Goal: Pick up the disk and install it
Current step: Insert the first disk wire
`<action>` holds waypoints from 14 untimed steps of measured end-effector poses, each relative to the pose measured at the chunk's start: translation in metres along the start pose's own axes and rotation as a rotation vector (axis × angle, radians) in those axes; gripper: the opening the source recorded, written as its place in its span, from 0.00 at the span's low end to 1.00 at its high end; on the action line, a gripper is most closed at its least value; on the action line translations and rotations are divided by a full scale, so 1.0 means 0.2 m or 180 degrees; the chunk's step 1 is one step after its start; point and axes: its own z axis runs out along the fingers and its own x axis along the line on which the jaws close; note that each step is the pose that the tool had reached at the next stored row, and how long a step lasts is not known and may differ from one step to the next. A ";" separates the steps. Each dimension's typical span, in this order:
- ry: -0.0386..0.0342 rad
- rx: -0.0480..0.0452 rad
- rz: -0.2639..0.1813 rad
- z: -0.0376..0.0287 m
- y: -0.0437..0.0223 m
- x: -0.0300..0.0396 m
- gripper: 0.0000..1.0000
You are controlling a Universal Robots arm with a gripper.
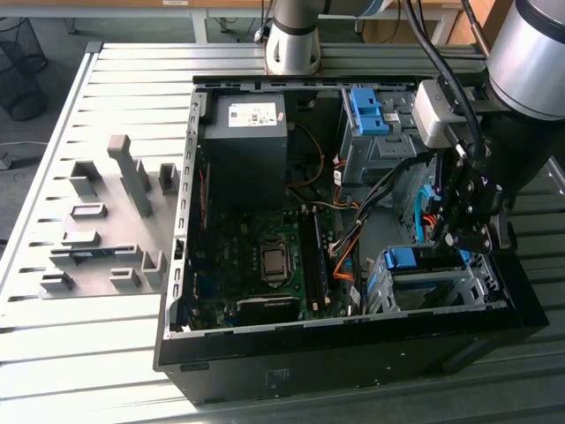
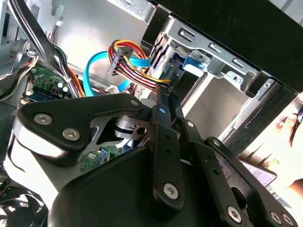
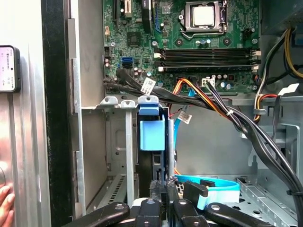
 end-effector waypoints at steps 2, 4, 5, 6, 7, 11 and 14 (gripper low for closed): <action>0.0000 0.0000 0.0003 0.002 0.000 0.001 0.16; 0.0001 0.0000 0.0005 0.005 0.000 0.001 0.16; 0.0001 0.0000 0.0007 0.006 0.000 0.001 0.16; -0.0001 0.0000 0.0009 0.008 0.000 0.002 0.16; -0.0001 0.0000 0.0010 0.009 0.000 0.002 0.16; 0.0000 0.0000 0.0014 0.010 0.000 0.002 0.16; -0.0002 -0.0001 0.0017 0.014 0.000 0.002 0.16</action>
